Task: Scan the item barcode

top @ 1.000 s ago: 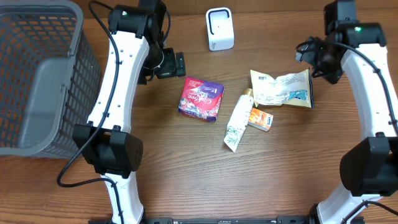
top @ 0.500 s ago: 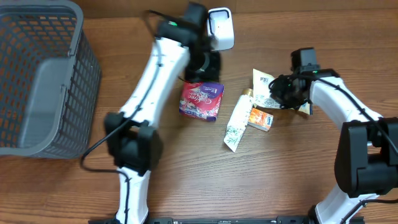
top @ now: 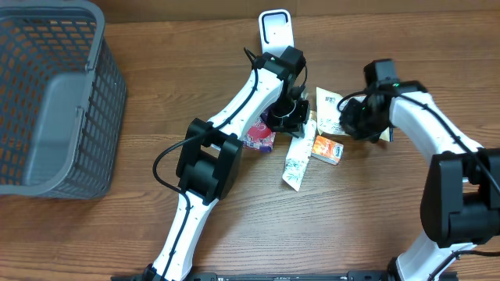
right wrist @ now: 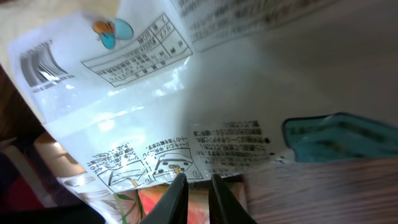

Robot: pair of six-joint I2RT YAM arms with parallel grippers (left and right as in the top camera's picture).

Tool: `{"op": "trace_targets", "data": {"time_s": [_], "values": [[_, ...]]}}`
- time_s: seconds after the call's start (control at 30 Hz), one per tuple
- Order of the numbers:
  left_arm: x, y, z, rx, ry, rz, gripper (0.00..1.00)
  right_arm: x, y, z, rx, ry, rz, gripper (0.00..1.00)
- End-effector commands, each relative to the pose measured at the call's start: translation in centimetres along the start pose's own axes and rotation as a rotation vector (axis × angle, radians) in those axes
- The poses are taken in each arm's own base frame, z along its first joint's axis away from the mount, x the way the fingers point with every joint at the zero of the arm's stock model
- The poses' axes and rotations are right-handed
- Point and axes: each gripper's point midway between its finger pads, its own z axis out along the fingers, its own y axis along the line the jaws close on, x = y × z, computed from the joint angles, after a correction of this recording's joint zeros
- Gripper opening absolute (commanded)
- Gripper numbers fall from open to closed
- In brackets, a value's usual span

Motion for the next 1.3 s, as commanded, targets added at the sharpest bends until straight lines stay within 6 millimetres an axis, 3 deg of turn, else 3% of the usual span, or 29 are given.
{"op": "trace_targets", "data": {"time_s": [0.0,0.1,0.27,0.37,0.57,0.67,0.7,0.73,0.77,0.8,0.87,0.9,1.0,1.13,1.27], "values": [[-0.7,4.8,1.6,-0.191,-0.012,-0.121,0.04,-1.4,0.9,-1.4,-0.025,-0.039,-0.077,0.15],[-0.4,9.7,-0.7,-0.383,-0.039,-0.293,0.04,-2.0,0.7,-1.5,-0.011,-0.069,-0.079,0.19],[0.0,12.0,-3.7,-0.403,-0.028,-0.377,0.04,-2.9,1.8,-1.2,-0.046,-0.117,-0.103,0.22],[-0.4,11.4,-7.3,-0.371,-0.090,-0.377,0.04,-2.2,3.2,-0.9,-0.059,-0.118,-0.139,0.24],[-0.7,7.9,-14.6,-0.266,-0.281,-0.322,0.04,-0.7,5.2,-0.2,-0.077,-0.107,-0.153,0.24],[-0.3,7.1,-15.5,-0.230,-0.297,-0.315,0.04,0.2,5.9,0.4,-0.076,-0.091,-0.141,0.22],[-0.2,7.1,-15.6,-0.232,-0.293,-0.316,0.08,0.6,5.9,0.6,-0.070,-0.078,-0.122,0.20],[0.1,7.1,-15.6,-0.237,-0.285,-0.316,0.23,1.2,6.0,1.0,-0.061,-0.059,-0.098,0.18],[0.2,7.2,-15.5,-0.239,-0.279,-0.317,0.44,1.7,6.1,1.2,-0.055,-0.048,-0.084,0.17],[0.3,7.3,-15.5,-0.244,-0.273,-0.315,0.76,2.3,6.3,1.7,-0.048,-0.034,-0.093,0.16],[0.3,7.3,-15.5,-0.244,-0.272,-0.309,1.00,3.7,6.9,2.9,-0.032,-0.007,-0.115,0.11],[0.3,7.3,-15.5,-0.244,-0.272,-0.310,1.00,4.5,7.1,3.6,-0.019,0.009,-0.098,0.07],[0.4,7.4,-15.5,-0.248,-0.270,-0.312,1.00,5.9,7.5,4.8,0.016,0.019,-0.041,0.06],[0.7,7.7,-15.6,-0.253,-0.259,-0.322,1.00,7.4,8.2,6.1,0.023,0.042,-0.072,0.08],[0.8,7.9,-15.6,-0.255,-0.253,-0.328,1.00,9.5,9.2,7.0,0.021,0.077,-0.121,0.04]]}}
